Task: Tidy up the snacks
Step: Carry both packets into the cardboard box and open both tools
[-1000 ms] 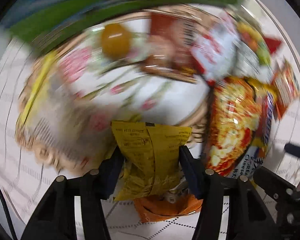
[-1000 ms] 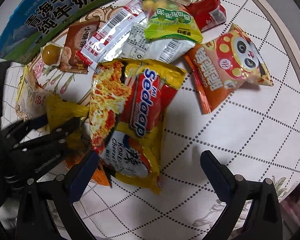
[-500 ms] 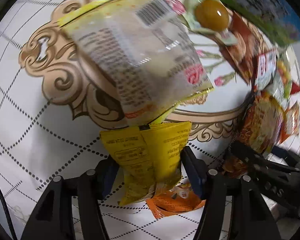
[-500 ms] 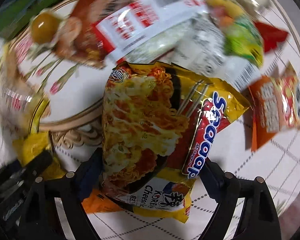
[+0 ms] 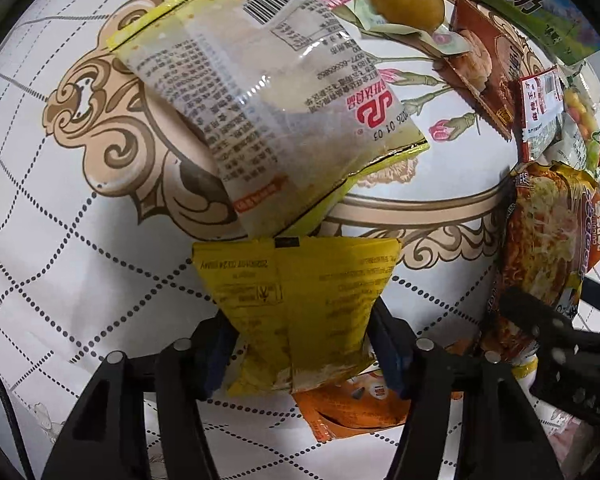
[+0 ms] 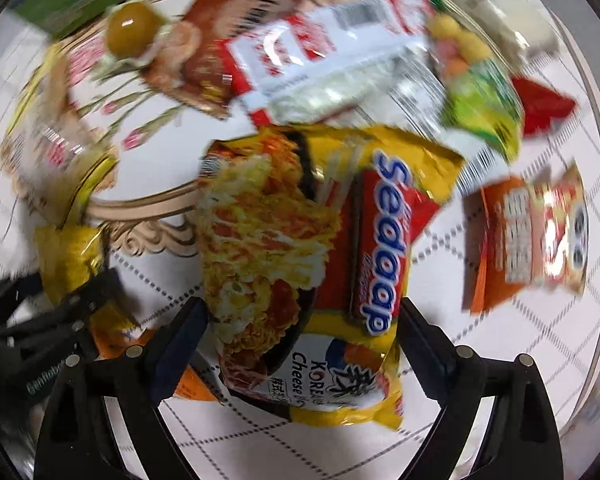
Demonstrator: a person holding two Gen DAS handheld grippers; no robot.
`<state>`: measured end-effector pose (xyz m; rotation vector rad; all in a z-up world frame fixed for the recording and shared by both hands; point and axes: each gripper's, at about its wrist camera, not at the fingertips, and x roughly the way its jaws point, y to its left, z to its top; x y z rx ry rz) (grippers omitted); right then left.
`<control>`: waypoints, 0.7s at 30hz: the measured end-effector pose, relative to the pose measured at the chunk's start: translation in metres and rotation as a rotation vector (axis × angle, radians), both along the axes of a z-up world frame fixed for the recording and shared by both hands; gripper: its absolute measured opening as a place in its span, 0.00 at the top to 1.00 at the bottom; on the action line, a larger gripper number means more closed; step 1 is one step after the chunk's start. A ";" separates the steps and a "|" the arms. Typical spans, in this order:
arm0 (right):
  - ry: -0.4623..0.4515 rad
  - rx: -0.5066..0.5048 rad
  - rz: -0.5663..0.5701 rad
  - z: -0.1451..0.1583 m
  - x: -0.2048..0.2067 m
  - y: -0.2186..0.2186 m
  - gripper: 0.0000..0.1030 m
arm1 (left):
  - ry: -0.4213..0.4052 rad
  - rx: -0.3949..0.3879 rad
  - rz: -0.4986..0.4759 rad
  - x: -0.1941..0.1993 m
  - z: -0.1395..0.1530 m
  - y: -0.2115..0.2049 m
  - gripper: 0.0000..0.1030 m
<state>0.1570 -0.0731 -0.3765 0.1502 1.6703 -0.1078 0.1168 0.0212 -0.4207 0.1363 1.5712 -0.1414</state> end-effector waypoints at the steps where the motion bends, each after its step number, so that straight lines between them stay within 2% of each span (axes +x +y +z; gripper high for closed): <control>1: 0.001 -0.005 -0.013 -0.002 -0.002 -0.004 0.09 | -0.009 0.003 0.005 -0.003 -0.002 0.000 0.47; 4: -0.002 -0.048 0.000 -0.010 0.000 -0.004 0.12 | -0.021 0.002 0.008 -0.014 0.009 0.004 0.52; 5: -0.011 -0.058 0.002 -0.008 -0.003 -0.007 0.12 | -0.024 0.000 0.008 -0.018 0.021 0.011 0.54; 11: -0.057 -0.059 0.007 0.013 -0.017 -0.019 0.13 | -0.065 -0.025 0.006 -0.042 0.044 0.014 0.57; 17: -0.141 0.000 0.017 0.061 -0.040 -0.034 0.13 | -0.130 -0.068 -0.009 -0.063 0.079 0.011 0.57; 21: -0.197 0.084 0.022 0.105 -0.060 -0.051 0.13 | -0.167 -0.135 0.001 -0.076 0.120 0.012 0.57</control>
